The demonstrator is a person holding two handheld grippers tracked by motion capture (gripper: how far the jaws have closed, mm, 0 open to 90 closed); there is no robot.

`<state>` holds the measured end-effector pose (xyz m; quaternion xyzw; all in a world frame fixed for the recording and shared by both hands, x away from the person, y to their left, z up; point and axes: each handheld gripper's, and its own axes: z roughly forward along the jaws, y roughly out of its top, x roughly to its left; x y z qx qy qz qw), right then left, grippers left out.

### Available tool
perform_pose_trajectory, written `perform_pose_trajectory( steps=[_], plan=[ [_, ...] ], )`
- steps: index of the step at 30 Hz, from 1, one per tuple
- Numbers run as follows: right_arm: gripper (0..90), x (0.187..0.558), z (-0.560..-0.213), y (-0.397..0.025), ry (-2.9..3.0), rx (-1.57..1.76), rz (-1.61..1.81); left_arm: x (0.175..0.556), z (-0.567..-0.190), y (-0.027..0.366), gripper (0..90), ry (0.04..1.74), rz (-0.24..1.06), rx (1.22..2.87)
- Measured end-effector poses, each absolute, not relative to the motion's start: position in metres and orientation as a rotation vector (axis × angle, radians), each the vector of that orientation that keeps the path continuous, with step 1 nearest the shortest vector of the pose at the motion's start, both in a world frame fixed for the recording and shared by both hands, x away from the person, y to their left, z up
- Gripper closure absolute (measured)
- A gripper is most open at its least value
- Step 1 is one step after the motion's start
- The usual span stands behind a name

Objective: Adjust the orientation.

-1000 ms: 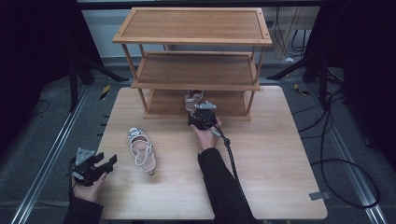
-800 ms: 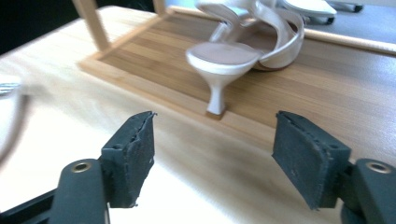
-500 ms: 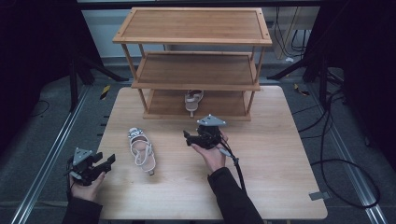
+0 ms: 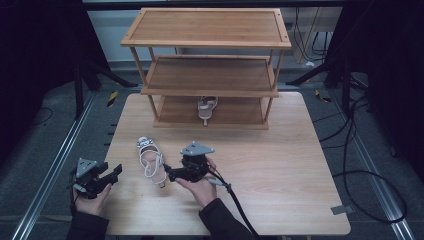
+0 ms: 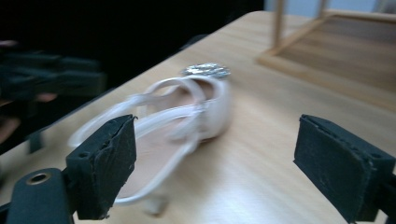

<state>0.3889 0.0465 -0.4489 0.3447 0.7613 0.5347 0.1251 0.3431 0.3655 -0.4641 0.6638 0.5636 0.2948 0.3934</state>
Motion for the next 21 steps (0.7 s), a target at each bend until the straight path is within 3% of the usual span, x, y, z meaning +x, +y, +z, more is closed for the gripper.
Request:
perform_pose_trajectory(
  steps=[10, 21],
  plan=[
    [10.9, 0.369, -0.472, 0.089, 2.321, 0.933, 1.495, 0.342, -0.462, 0.364, 41.9, 1.432, 0.764, 1.677],
    [14.1, 0.373, -0.493, 0.117, 2.308, 0.971, 1.416, 0.343, -0.462, 0.362, 42.2, 1.426, 0.763, 1.693]
  ],
)
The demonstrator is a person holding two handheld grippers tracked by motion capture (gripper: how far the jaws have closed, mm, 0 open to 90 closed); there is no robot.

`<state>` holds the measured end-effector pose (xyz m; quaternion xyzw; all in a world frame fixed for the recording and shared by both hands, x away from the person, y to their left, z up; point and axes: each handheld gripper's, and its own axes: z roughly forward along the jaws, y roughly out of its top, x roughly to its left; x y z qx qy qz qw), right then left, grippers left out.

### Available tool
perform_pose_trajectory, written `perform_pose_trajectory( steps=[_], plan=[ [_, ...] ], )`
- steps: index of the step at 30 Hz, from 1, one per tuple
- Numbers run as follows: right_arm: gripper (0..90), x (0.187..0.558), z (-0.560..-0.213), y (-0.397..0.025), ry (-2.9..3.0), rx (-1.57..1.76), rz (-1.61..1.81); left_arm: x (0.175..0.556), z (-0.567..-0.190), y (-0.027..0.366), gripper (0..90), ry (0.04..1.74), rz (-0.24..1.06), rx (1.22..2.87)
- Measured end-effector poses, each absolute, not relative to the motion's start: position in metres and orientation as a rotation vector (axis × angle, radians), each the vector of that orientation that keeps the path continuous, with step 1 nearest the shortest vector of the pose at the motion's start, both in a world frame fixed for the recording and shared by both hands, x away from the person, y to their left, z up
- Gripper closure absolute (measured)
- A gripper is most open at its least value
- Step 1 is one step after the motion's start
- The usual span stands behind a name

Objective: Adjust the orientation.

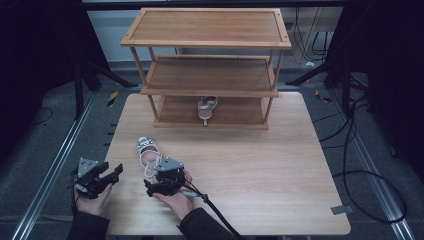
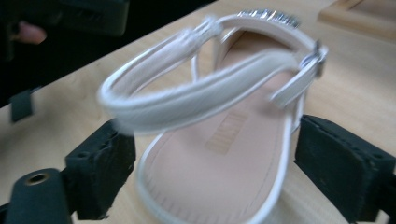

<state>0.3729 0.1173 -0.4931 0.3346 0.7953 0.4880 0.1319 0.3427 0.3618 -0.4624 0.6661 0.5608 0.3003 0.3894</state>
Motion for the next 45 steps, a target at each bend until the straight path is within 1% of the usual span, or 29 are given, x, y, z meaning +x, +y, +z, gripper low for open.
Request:
perform_pose_trajectory(
  steps=[3, 4, 5, 6, 11, 13, 15, 16, 20, 22, 24, 25, 26, 28, 32, 38, 40, 43, 45],
  plan=[
    [16.2, 0.378, -0.495, 0.12, 2.294, 1.011, 1.407, 0.343, -0.463, 0.362, 42.4, 1.428, 0.76, 1.696],
    [18.7, 0.379, -0.496, 0.121, 2.295, 1.021, 1.395, 0.343, -0.463, 0.362, 42.4, 1.428, 0.759, 1.696],
    [18.5, 0.379, -0.498, 0.122, 2.294, 1.011, 1.382, 0.343, -0.463, 0.362, 42.4, 1.426, 0.761, 1.694],
    [20.2, 0.379, -0.498, 0.122, 2.295, 1.023, 1.387, 0.343, -0.462, 0.362, 42.5, 1.425, 0.762, 1.695],
    [25.3, 0.381, -0.494, 0.115, 2.312, 1.005, 1.349, 0.342, -0.462, 0.362, 42.7, 1.422, 0.761, 1.69],
    [29.3, 0.384, -0.492, 0.106, 2.318, 0.99, 1.341, 0.342, -0.462, 0.362, 42.7, 1.422, 0.76, 1.693],
    [37.2, 0.387, -0.489, 0.097, 2.321, 0.973, 1.323, 0.342, -0.462, 0.361, 42.8, 1.421, 0.76, 1.697],
    [38.8, 0.389, -0.487, 0.093, 2.322, 0.962, 1.297, 0.343, -0.463, 0.361, 42.9, 1.419, 0.759, 1.695],
    [39.1, 0.397, -0.486, 0.083, 2.352, 0.953, 1.281, 0.342, -0.463, 0.36, 42.9, 1.418, 0.758, 1.699],
    [37.3, 0.398, -0.486, 0.085, 2.356, 0.931, 1.271, 0.342, -0.463, 0.36, 42.9, 1.418, 0.758, 1.699],
    [26.1, 0.399, -0.487, 0.088, 2.362, 0.919, 1.277, 0.342, -0.463, 0.36, 42.9, 1.417, 0.758, 1.699],
    [26.1, 0.399, -0.487, 0.088, 2.362, 0.919, 1.277, 0.342, -0.463, 0.36, 42.9, 1.417, 0.758, 1.699],
    [20.3, 0.403, -0.491, 0.095, 2.375, 0.914, 1.255, 0.342, -0.463, 0.361, 42.9, 1.416, 0.759, 1.696],
    [18.6, 0.407, -0.493, 0.1, 2.37, 0.908, 1.246, 0.342, -0.462, 0.361, 42.9, 1.416, 0.758, 1.694],
    [18.8, 0.415, -0.498, 0.106, 2.37, 0.917, 1.255, 0.343, -0.463, 0.362, 43.0, 1.416, 0.756, 1.694],
    [22.0, 0.419, -0.5, 0.108, 2.359, 0.92, 1.27, 0.343, -0.463, 0.363, 43.1, 1.42, 0.754, 1.693],
    [24.8, 0.419, -0.5, 0.108, 2.357, 0.919, 1.258, 0.343, -0.463, 0.363, 43.1, 1.421, 0.755, 1.693],
    [31.9, 0.419, -0.498, 0.105, 2.357, 0.931, 1.268, 0.343, -0.463, 0.363, 43.2, 1.419, 0.757, 1.694],
    [33.0, 0.419, -0.497, 0.104, 2.369, 0.934, 1.272, 0.343, -0.463, 0.362, 43.2, 1.42, 0.755, 1.693]
  ],
)
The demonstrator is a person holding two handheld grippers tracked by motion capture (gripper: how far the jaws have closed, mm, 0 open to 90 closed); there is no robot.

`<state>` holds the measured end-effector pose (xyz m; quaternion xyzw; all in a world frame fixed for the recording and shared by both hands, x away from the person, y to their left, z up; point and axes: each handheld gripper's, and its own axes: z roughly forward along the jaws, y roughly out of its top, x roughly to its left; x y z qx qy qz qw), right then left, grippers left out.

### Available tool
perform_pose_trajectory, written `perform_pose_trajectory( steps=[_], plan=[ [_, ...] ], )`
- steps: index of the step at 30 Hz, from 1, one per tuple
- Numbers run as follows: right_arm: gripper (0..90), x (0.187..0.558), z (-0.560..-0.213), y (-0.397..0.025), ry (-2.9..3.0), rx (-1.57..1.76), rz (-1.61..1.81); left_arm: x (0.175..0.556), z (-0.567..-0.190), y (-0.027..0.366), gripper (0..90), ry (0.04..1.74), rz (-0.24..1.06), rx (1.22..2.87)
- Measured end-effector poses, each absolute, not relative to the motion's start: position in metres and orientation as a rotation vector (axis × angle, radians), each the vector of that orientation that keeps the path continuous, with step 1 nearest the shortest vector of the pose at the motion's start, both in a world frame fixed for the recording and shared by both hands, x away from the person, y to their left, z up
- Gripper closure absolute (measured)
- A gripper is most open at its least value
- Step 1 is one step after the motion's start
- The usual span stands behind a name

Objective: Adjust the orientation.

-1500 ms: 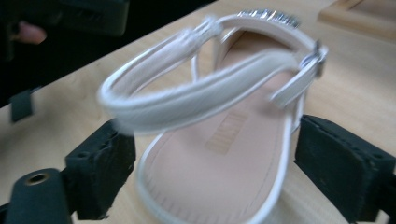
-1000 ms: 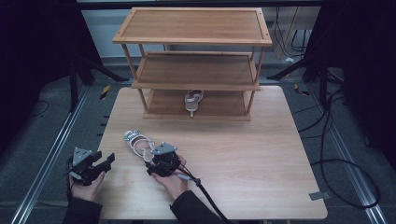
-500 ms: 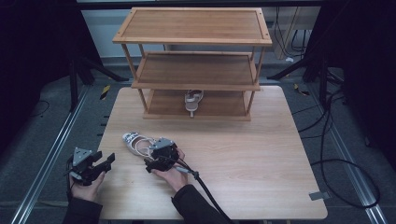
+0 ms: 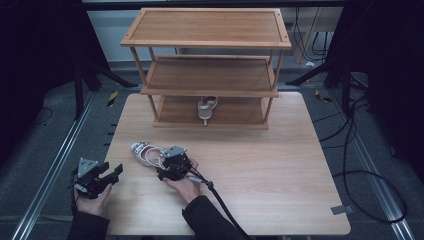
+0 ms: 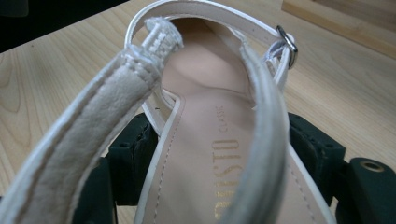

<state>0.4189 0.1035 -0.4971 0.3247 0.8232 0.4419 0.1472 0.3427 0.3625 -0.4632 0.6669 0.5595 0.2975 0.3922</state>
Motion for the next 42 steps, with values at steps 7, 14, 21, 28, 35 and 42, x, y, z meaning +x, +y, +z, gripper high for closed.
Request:
perform_pose_trajectory(
  steps=[7, 14, 21, 28, 35, 42],
  plan=[
    [38.4, 0.419, -0.491, 0.102, 2.389, 0.969, 1.274, 0.342, -0.463, 0.363, 43.4, 1.421, 0.758, 1.689],
    [41.3, 0.418, -0.483, 0.099, 2.406, 0.943, 1.248, 0.343, -0.463, 0.364, 43.5, 1.424, 0.756, 1.683],
    [41.3, 0.415, -0.474, 0.086, 2.376, 0.948, 1.27, 0.342, -0.463, 0.364, 43.5, 1.424, 0.757, 1.683],
    [41.3, 0.409, -0.458, 0.059, 2.316, 0.968, 1.305, 0.343, -0.464, 0.364, 43.7, 1.418, 0.751, 1.69],
    [41.3, 0.406, -0.444, 0.021, 2.243, 1.018, 1.313, 0.343, -0.465, 0.359, 43.7, 1.41, 0.745, 1.704],
    [41.3, 0.401, -0.436, -0.019, 2.161, 1.076, 1.321, 0.345, -0.466, 0.357, 43.7, 1.407, 0.736, 1.711]
  ],
)
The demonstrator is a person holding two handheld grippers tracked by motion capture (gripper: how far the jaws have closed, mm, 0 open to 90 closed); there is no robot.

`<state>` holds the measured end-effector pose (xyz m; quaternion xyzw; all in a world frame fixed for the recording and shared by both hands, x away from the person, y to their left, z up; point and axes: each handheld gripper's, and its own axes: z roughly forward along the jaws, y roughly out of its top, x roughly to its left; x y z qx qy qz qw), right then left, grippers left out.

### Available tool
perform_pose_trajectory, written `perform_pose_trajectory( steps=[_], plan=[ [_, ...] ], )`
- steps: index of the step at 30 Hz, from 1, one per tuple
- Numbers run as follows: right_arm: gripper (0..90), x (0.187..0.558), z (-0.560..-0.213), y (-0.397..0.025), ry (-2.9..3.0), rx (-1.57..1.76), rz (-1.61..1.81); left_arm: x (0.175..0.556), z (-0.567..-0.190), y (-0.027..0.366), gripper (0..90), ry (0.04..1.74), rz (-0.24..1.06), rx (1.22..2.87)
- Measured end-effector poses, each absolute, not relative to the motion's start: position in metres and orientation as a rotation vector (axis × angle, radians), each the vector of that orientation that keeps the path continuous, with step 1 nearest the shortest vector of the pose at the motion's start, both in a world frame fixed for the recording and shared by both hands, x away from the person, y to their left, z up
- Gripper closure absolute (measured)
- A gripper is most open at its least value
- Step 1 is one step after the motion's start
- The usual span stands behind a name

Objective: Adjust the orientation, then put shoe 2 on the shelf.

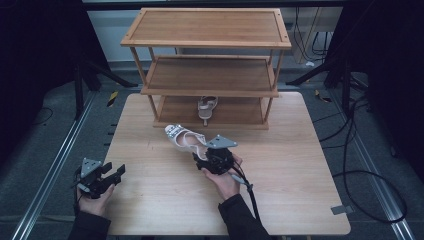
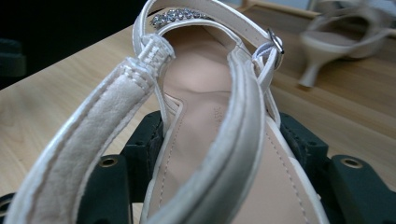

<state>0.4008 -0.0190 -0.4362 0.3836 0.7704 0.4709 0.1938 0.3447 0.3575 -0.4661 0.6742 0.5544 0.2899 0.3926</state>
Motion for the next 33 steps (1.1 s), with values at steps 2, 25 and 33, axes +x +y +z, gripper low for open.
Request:
perform_pose_trajectory(
  steps=[2, 25, 33],
  plan=[
    [41.4, 0.401, -0.433, -0.032, 2.132, 1.103, 1.325, 0.345, -0.466, 0.358, 43.7, 1.41, 0.736, 1.714],
    [41.4, 0.46, -0.417, -0.127, 1.843, 1.358, 1.22, 0.347, -0.466, 0.353, 43.8, 1.409, 0.726, 1.719],
    [41.3, 0.502, -0.444, -0.126, 1.787, 1.467, 1.164, 0.35, -0.468, 0.351, 43.8, 1.407, 0.72, 1.732]
  ],
)
